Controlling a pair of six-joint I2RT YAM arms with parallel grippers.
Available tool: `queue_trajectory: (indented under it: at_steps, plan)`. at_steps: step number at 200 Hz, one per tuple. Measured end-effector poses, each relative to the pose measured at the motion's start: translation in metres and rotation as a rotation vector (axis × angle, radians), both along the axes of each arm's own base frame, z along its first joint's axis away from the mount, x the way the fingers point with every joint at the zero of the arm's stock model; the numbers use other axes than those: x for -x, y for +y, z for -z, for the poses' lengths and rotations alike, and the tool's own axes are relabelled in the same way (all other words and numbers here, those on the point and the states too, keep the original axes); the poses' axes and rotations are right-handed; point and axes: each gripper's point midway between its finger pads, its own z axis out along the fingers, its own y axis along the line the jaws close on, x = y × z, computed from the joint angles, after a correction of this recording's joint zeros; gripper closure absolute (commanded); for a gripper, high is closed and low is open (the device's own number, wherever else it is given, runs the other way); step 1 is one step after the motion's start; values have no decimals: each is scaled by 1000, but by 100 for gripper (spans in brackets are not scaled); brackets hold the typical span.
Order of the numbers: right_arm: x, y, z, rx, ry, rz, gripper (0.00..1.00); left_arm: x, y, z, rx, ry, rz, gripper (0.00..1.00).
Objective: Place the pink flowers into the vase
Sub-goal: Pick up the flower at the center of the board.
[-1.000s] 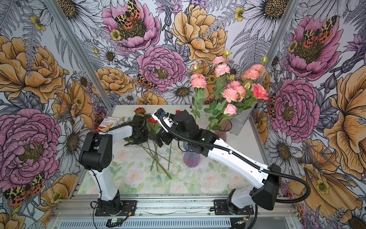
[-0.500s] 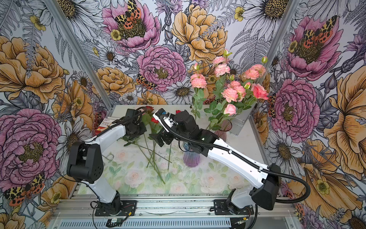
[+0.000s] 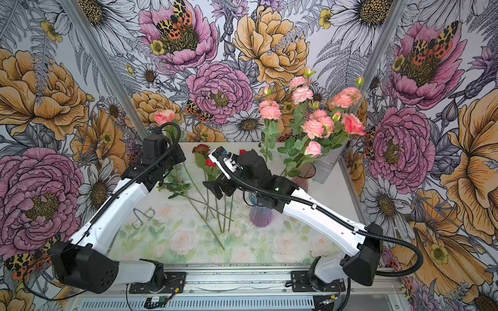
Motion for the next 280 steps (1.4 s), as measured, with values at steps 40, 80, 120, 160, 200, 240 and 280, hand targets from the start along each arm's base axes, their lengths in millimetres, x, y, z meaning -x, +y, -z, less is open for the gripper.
queue_trajectory:
  at_steps: [40,80,120,160,200,240,280]
  plan:
    - [-1,11,7,-2,37,-26,1,23,-13,-47,31,-184,53,100]
    - [-3,26,11,-4,66,-47,9,42,-26,-70,81,-289,111,100]
    - [-6,33,12,-8,81,-48,14,59,-52,-82,178,-344,196,100]
    - [-16,43,2,-27,71,-39,22,69,-76,-91,249,-363,266,100]
    - [-33,48,-2,-38,72,-12,35,77,-84,-93,292,-371,293,100]
    - [-49,47,0,-40,76,23,44,81,-86,-95,318,-378,305,100]
    - [-56,50,-7,-55,66,28,48,83,-92,-97,334,-386,324,100]
